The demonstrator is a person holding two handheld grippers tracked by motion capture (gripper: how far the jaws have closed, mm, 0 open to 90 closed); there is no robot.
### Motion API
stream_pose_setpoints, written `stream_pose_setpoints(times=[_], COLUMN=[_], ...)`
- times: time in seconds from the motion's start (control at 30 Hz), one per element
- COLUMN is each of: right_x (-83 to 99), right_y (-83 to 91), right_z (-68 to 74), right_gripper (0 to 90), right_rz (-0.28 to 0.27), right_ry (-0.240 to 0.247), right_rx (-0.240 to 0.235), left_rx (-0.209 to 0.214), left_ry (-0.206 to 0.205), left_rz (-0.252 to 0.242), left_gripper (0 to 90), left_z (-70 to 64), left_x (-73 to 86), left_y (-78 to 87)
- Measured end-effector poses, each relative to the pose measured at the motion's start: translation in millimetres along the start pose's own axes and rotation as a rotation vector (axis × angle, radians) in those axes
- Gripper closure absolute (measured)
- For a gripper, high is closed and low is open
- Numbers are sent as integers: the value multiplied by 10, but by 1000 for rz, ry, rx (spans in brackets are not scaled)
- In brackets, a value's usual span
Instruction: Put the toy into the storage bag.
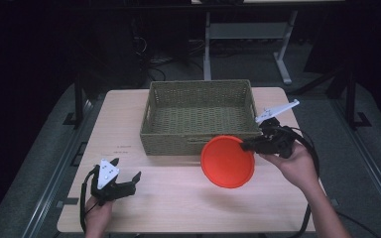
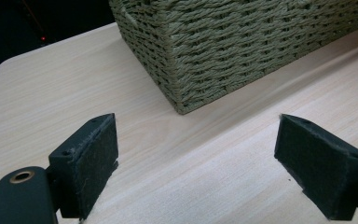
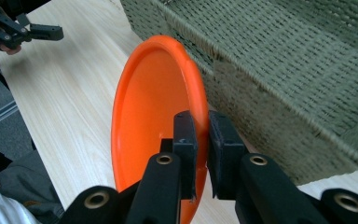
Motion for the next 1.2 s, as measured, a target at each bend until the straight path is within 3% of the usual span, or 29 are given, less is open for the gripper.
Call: stream_pose_setpoints(times=[0.33, 0.63, 1.1, 1.2], right_x=[-280, -542, -838, -942], right_y=[107, 156, 141, 126], right_z=[-19, -29, -72, -93], right_gripper=[824, 823, 823, 823], right_rz=[-8, -24, -38, -36], right_ry=[29, 38, 47, 47], right_rx=[9, -11, 14, 20], left_rx=[-2, -4, -10, -9], left_ry=[4, 10, 20, 7], left_rz=[0, 3, -8, 15], left_gripper=[129, 129, 129, 129], left_z=[8, 19, 33, 39], left_x=[6, 15, 21, 20], left_y=[-5, -4, 10, 21])
Point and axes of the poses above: each handheld gripper's, and its own axes: y roughly backward along the jaws, x roughly out of its underside, z roughly to its left, the point moved 1 cm from there along -y, roughly forward along the jaws, and after that the axes turned 13 degrees about x, right-handed, at the moved point
